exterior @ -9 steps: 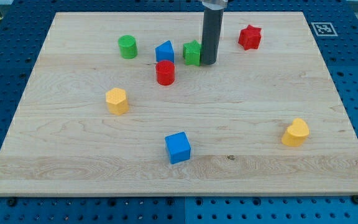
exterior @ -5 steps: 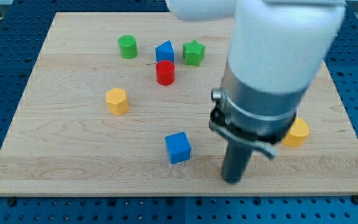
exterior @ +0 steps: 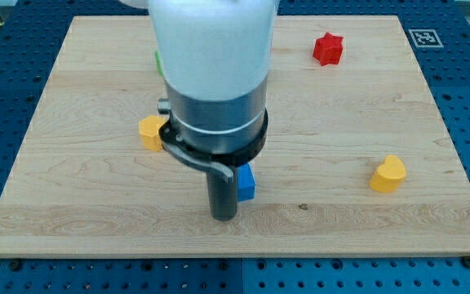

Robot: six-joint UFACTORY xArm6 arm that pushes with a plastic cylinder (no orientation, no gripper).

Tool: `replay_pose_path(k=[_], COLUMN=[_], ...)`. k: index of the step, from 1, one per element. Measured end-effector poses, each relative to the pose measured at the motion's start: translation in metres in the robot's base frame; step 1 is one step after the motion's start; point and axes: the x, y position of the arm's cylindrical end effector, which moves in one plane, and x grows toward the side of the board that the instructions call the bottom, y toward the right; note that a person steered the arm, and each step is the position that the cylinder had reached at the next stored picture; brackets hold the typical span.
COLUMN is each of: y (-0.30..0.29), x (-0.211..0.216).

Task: Move the blue cube closer to the green star

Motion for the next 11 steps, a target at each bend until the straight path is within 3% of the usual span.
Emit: replay_pose_path(k=[2,4,8,11], y=[0.015,0.073,0.045,0.045], x=[-0.037,-0.041,-0.064,-0.138])
